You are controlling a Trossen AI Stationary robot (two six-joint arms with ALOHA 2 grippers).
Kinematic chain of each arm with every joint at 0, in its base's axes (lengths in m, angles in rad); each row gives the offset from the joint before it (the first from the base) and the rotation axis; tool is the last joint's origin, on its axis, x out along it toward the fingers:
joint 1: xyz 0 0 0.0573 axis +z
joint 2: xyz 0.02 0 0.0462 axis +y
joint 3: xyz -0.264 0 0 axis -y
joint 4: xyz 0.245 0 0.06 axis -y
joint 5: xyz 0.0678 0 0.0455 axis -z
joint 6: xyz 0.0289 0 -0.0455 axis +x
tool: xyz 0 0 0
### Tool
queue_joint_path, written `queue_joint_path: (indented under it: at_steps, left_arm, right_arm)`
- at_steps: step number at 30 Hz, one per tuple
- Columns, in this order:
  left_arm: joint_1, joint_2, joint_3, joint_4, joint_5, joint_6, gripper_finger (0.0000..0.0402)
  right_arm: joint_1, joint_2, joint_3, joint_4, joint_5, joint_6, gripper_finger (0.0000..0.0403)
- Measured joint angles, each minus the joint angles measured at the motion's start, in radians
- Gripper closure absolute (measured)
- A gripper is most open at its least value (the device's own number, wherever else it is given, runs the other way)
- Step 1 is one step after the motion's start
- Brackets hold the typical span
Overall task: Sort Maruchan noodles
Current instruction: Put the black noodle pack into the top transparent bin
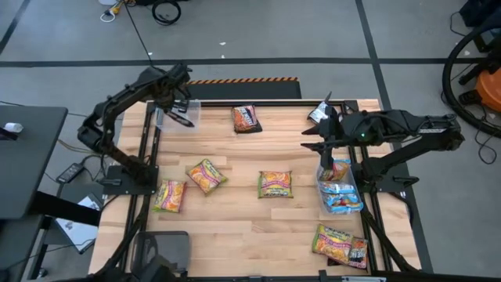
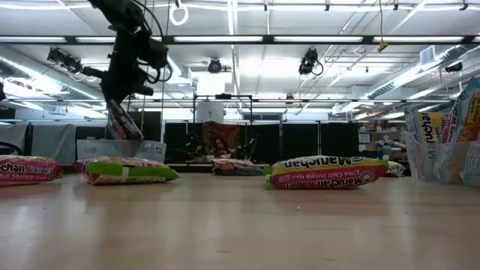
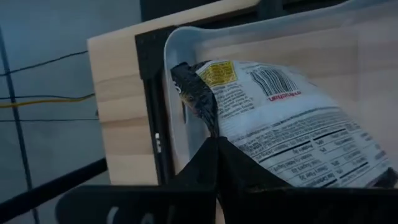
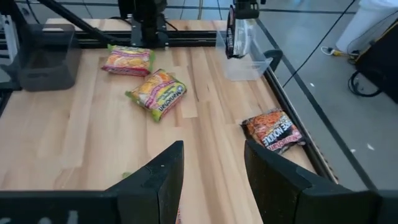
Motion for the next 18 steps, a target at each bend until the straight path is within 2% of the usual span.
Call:
queue_joint_path:
  at_steps: [5,9,15,18]
  left_arm:
    - [0.028,-0.002,0.021,0.066,0.057,0.064,0.0398]
    - [0.042,-0.001,0.033,0.125,0.055,0.103,0.0398]
    - [0.071,0.033,0.033,0.168,-0.051,0.18,0.0398]
    - [0.083,0.049,0.033,0.177,-0.051,0.204,0.0398]
  right_arm:
    - [-0.056,0.0,0.0,0.03,0.027,-0.039,0.0228]
    - [-0.105,0.0,0.0,0.054,0.027,-0.058,0.0228]
    - [-0.146,0.0,0.0,0.062,0.003,-0.04,0.0228]
    - [-0.151,0.0,0.0,0.062,-0.018,-0.017,0.0228]
